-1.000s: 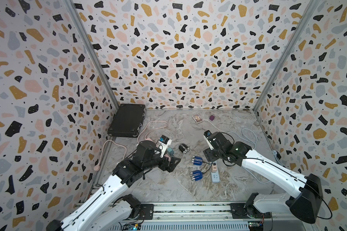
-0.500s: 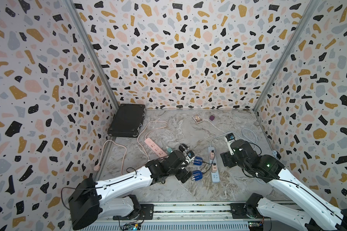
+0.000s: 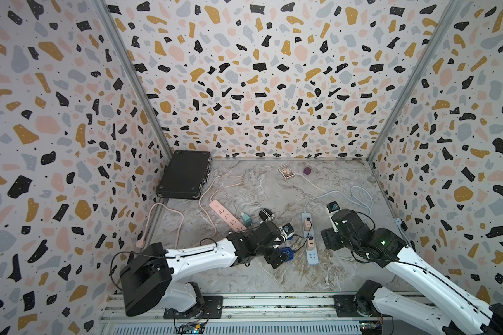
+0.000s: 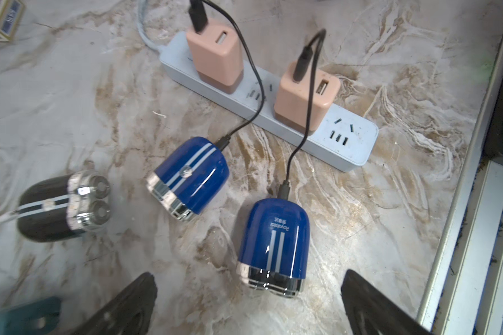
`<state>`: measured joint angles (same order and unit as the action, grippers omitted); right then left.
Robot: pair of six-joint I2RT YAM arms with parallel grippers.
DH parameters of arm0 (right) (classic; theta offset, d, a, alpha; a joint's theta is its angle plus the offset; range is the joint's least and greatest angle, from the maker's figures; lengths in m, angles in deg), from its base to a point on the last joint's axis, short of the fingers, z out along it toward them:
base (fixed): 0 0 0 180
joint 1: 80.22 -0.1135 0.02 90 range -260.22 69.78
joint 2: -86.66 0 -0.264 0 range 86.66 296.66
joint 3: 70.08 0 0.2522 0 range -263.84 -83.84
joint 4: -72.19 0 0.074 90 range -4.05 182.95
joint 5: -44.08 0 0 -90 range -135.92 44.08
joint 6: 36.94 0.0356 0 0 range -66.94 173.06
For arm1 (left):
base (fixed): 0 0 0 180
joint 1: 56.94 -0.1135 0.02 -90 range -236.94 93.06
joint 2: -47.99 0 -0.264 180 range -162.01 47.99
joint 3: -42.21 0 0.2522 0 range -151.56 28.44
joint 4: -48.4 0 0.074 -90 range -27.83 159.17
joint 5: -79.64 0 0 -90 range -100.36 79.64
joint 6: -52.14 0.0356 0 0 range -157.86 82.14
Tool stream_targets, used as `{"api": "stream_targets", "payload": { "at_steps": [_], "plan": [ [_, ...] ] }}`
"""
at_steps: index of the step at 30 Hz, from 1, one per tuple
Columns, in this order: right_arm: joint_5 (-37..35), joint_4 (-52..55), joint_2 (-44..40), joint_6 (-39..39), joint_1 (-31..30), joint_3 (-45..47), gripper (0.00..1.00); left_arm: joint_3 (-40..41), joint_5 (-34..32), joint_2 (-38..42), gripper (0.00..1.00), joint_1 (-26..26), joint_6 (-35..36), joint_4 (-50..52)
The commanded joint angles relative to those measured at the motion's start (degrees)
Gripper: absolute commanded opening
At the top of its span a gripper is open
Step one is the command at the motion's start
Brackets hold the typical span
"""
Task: Unplug the electric shaver
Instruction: Pick up the electric shaver from the center of the board.
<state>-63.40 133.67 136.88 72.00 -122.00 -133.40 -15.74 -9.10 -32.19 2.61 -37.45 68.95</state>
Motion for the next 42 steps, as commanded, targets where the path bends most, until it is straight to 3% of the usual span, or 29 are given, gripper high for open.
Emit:
{"api": "stream_targets", "payload": {
  "at_steps": [1, 8, 30, 42],
  "plan": [
    [0.0, -0.3, -1.2, 1.4, 0.3, 0.7, 0.81, -0.2, 1.7, -1.3, 1.0, 0.7, -0.8, -5.2],
    [0.9, -0.7, -0.3, 1.7, 0.5, 1.3, 0.82, -2.3, 0.8, -6.7, 1.0, 2.1, 3.8, -4.1],
    [3.5, -0.7, -0.4, 2.9, 0.7, 2.2, 0.82, -3.2, 2.2, -13.8, 0.97, 2.2, 6.9, -7.3],
    [4.5, -0.8, -0.4, 2.9, 0.8, 2.2, 0.81, -4.2, 5.6, -15.3, 0.66, 2.2, 7.6, -6.9]
  ]
}}
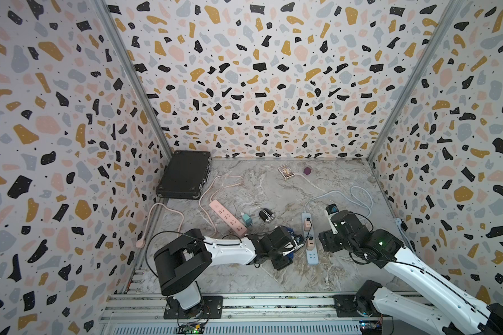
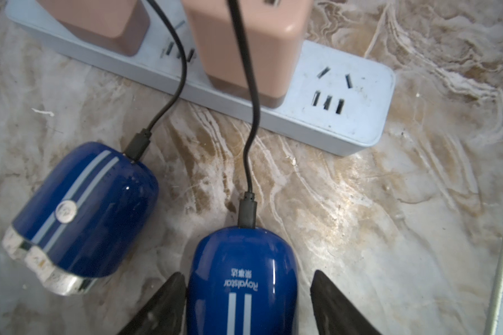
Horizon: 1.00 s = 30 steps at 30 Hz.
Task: Unplug the electric shaver
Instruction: Pick up the electric shaver from the center of the board.
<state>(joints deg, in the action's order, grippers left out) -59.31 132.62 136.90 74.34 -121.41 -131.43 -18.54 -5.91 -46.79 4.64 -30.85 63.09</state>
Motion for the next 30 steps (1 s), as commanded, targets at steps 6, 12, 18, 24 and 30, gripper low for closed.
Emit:
{"api": "stream_targets", "payload": {
  "at_steps": [6, 12, 18, 24, 30],
  "plan": [
    [0.7, 0.7, -1.3, 0.4, 0.2, -0.2, 0.81, -1.5, 2.8, -1.6, 0.62, 0.2, 1.0, -0.9],
    [0.8, 0.8, -1.3, 0.4, 0.3, -0.4, 0.81, -1.2, 2.3, -1.5, 0.51, 0.2, 1.1, -0.1],
    [0.9, 0.9, -1.9, 0.7, 0.4, -0.6, 0.81, -0.9, 0.9, -1.2, 0.43, 0.2, 1.0, 0.0],
    [1.5, 1.4, -3.1, 0.7, 0.5, -1.4, 0.81, -1.8, -0.2, 3.0, 0.43, 0.2, 1.0, 1.9],
    [4.0, 1.3, -5.0, 1.3, 0.6, -2.7, 0.79, -3.7, -0.8, 10.4, 0.43, 0.2, 0.5, 5.2]
  ]
}}
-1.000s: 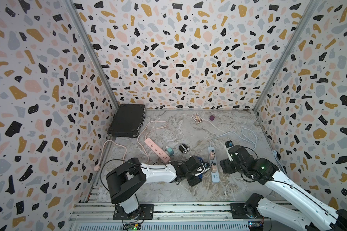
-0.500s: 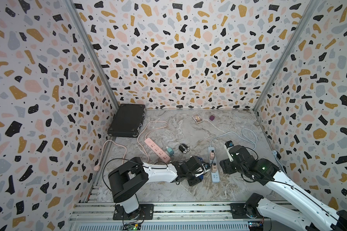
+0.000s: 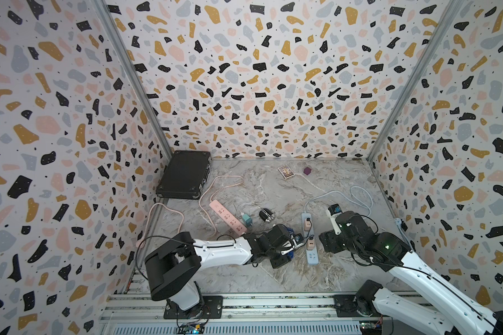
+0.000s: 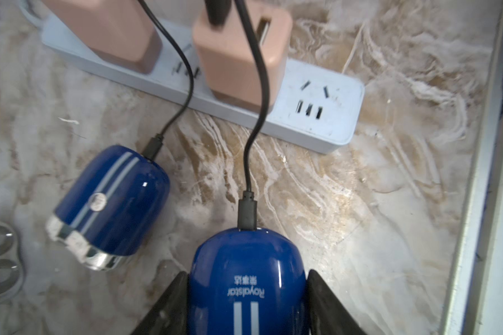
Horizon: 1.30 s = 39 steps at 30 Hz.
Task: Unplug the electric shaver
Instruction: Pick up the electric shaver from the center of the board, then remove the charging cable from the electric shaver.
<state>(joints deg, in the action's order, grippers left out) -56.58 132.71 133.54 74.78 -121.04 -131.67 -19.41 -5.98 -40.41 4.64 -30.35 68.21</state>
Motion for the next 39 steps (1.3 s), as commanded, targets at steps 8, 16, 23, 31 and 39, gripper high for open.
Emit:
{"api": "stream_targets", "payload": {
  "at_steps": [8, 16, 23, 31, 39],
  "plan": [
    [10.9, -4.4, -5.6, 5.8, 0.5, -0.4, 0.75, -5.2, -2.7, 7.5, 0.45, 0.2, -0.5, 1.7],
    [23.1, -17.8, -7.1, 17.3, 0.5, 7.2, 0.68, -6.1, -3.2, 8.4, 0.45, 0.2, -2.6, 1.4],
    [28.8, -26.0, -8.3, 25.1, 0.5, 11.2, 0.61, -6.5, -3.8, 9.2, 0.45, 0.2, -2.9, 2.2],
    [32.7, -37.4, -9.0, 34.0, 0.5, 18.4, 0.56, -6.9, -4.4, 10.0, 0.45, 0.2, -2.8, 3.1],
    [32.4, -49.4, -9.2, 41.9, 0.5, 24.7, 0.5, -6.8, -4.1, 11.4, 0.45, 0.2, -3.6, 3.0]
  ]
}}
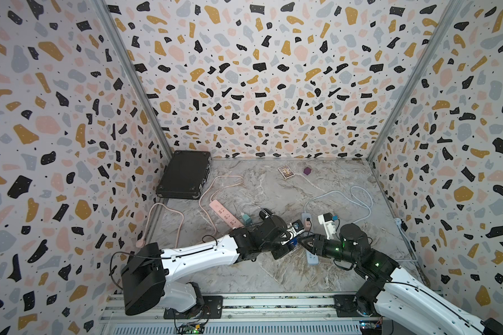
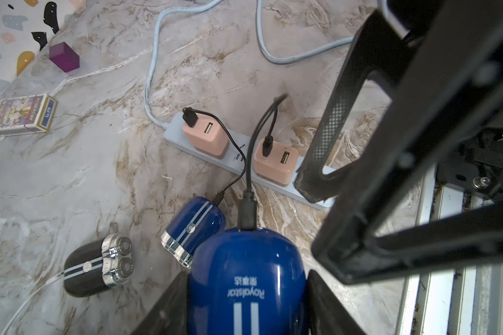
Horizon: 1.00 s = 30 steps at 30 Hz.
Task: Unplug the electric shaver
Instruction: Remove the charging cable from the electric shaver.
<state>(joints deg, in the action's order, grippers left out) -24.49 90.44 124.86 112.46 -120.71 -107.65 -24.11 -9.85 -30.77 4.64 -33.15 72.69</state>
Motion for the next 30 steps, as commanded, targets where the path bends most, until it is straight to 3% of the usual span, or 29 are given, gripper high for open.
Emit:
{"api": "stream_targets", "payload": {
  "at_steps": [1, 19, 22, 30],
  "plan": [
    [0.1, -8.9, -0.4, 5.1, 0.2, 1.6, 0.5, -2.2, -0.2, 1.8, 0.45, 0.2, -0.9, -1.4],
    [-0.8, -16.9, 3.9, 7.8, 0.1, 3.9, 0.36, -2.4, 1.2, 3.0, 0.46, 0.2, -1.8, -1.3],
    [-0.7, -17.6, 4.3, 8.2, 0.1, 4.3, 0.3, -2.4, 1.2, 3.3, 0.46, 0.2, -1.7, -1.2],
    [0.1, -19.0, 4.5, 9.5, 0.2, 5.5, 0.36, -2.6, 0.1, 4.2, 0.46, 0.2, -1.2, -0.7]
  ]
}}
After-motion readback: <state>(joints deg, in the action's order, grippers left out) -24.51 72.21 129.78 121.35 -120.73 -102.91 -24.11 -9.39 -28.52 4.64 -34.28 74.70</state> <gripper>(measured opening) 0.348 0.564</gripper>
